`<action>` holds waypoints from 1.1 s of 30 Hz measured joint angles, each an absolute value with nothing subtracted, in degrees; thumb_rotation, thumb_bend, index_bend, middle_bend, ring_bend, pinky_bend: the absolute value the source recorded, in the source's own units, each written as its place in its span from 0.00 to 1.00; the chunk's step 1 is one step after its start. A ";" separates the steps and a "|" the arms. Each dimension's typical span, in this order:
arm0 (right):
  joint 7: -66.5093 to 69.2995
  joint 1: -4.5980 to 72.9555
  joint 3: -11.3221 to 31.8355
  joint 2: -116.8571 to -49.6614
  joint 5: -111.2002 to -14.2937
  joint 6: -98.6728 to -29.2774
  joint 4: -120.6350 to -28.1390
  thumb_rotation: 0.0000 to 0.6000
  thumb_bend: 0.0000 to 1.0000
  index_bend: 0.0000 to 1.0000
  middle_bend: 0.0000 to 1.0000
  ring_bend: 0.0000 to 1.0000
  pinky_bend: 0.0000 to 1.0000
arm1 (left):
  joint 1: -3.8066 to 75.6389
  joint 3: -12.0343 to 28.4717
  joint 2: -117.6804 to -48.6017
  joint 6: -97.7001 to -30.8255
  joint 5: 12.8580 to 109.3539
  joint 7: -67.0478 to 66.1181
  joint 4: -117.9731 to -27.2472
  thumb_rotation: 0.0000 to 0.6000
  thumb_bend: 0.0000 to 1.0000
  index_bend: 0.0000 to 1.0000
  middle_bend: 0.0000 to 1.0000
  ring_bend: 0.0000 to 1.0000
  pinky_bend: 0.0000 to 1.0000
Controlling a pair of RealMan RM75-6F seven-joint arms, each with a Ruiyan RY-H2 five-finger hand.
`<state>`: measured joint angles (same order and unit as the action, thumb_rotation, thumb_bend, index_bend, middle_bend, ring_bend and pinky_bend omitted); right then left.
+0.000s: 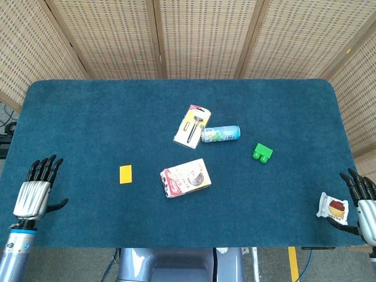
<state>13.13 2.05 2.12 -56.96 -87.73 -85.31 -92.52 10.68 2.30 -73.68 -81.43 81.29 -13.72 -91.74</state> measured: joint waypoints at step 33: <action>12.90 2.21 2.27 -56.88 -87.14 -84.68 -92.65 1.00 0.10 0.00 0.00 0.00 0.00 | 10.69 3.42 -73.20 -80.22 80.07 -13.08 -92.02 1.00 0.16 0.00 0.00 0.00 0.00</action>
<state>12.90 2.21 2.27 -56.88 -87.14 -84.68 -92.65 10.69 3.42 -73.20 -80.22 80.07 -13.08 -92.02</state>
